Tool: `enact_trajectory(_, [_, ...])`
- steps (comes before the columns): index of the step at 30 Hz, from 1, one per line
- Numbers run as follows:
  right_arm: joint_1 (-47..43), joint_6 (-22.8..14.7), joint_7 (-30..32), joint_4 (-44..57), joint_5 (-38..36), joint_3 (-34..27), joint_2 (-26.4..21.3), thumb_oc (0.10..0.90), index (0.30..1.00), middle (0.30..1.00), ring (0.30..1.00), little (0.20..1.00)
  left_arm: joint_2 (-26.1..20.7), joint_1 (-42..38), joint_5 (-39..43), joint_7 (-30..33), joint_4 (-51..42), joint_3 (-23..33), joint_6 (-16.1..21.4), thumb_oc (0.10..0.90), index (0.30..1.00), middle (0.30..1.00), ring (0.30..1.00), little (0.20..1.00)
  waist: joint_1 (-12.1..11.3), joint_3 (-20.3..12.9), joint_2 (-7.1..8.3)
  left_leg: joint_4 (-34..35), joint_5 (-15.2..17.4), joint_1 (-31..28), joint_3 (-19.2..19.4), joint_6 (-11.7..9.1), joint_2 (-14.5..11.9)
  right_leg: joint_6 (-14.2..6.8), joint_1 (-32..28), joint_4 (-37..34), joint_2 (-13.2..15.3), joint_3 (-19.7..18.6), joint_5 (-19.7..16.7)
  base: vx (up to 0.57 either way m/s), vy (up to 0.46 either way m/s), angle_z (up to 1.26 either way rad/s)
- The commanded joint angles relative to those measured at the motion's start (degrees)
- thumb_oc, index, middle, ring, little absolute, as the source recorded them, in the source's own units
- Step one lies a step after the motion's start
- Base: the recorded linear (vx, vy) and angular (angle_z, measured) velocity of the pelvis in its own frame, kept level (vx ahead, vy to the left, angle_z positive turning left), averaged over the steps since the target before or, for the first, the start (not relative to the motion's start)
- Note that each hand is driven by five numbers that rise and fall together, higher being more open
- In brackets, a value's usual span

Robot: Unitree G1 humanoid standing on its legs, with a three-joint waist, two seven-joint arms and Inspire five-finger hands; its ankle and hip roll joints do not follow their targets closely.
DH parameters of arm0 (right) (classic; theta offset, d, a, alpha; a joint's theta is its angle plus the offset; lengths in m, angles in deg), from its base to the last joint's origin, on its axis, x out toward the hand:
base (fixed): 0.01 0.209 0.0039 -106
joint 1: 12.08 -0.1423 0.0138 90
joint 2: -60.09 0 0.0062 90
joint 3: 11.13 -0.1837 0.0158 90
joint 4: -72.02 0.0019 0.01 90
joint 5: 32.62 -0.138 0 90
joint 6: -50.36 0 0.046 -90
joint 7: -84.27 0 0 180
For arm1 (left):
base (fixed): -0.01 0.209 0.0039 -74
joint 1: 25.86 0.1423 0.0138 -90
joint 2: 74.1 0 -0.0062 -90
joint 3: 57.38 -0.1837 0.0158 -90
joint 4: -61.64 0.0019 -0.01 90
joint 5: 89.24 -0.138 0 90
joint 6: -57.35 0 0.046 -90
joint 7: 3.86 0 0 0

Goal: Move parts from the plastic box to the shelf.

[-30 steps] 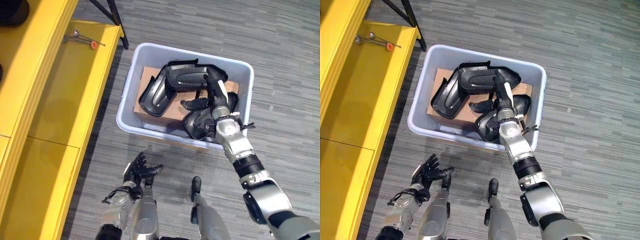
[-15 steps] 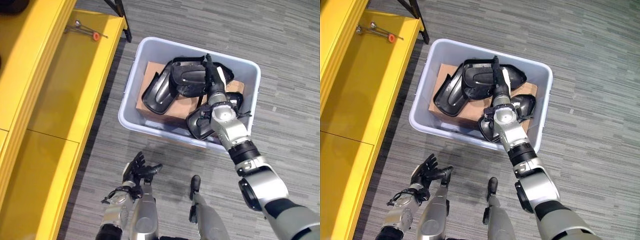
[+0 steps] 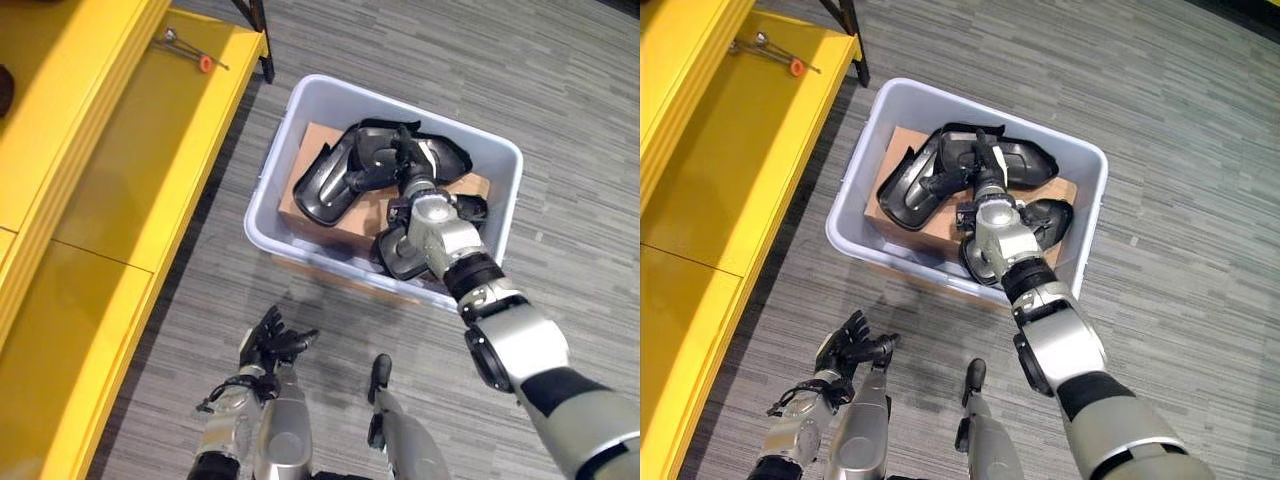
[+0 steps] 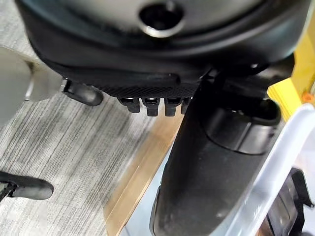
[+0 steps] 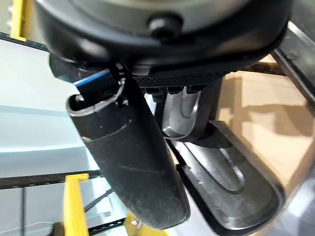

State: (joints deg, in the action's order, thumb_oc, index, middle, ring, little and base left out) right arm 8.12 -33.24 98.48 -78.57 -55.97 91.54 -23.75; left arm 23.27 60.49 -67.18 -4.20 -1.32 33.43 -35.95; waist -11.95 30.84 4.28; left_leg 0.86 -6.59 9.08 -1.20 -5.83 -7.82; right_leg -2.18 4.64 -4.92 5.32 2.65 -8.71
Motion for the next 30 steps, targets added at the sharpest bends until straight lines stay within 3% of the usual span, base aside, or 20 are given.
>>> enact_trajectory(1, [-10.4, -4.7, -1.2, 2.7, -2.5, 1.1, -3.5, 0.900, 1.000, 1.000, 1.000, 1.000, 0.0, 2.0, 0.4, -0.3, -6.9, -1.2, 3.4, 0.900, 1.000, 1.000, 1.000, 1.000, -0.5, -1.0, -1.00, 3.2, 1.6, -5.1, 1.8, 2.5, 0.0, 2.7, -3.9, -0.1, 6.3, 0.4, 3.3, 0.00, 0.000, 0.00])
enact_trajectory(7, [-12.5, -3.9, -3.6, -7.8, -3.8, 0.9, -6.4, 0.900, 1.000, 1.000, 1.000, 1.000, -0.4, 1.8, 1.0, 0.3, -8.5, -2.2, 4.1, 0.900, 1.000, 1.000, 1.000, 1.000, -2.9, -1.0, -2.83, 1.9, 1.6, -2.3, 1.0, 2.3, -0.1, 3.2, -2.5, -0.1, 6.7, 1.9, 3.6, 0.00, 0.004, 0.03])
enact_trajectory(20, [-14.9, -3.6, -5.1, -17.1, -3.4, 5.3, -17.0, 0.900, 1.000, 1.000, 1.000, 1.000, -0.6, 2.1, 1.4, 0.6, -9.8, -5.4, 4.4, 0.900, 1.000, 1.000, 1.000, 1.000, -4.4, -1.0, -6.55, -0.4, 1.9, 5.9, -0.6, 2.0, -0.3, 3.5, 2.1, -0.1, 7.2, 3.9, 3.3, -0.02, 0.000, 0.10])
enact_trajectory(30, [-9.6, -3.0, -6.8, -16.4, -2.3, 5.3, -17.0, 0.900, 1.000, 1.000, 1.000, 1.000, -0.1, 0.9, 1.7, 0.6, -9.1, -5.4, 4.2, 0.900, 1.000, 1.000, 1.000, 1.000, -3.3, -1.0, -6.03, -0.9, 2.3, 6.3, -0.7, 2.0, -0.8, 3.7, 2.5, -0.1, 6.9, 3.5, 3.2, 0.00, 0.000, 0.00])
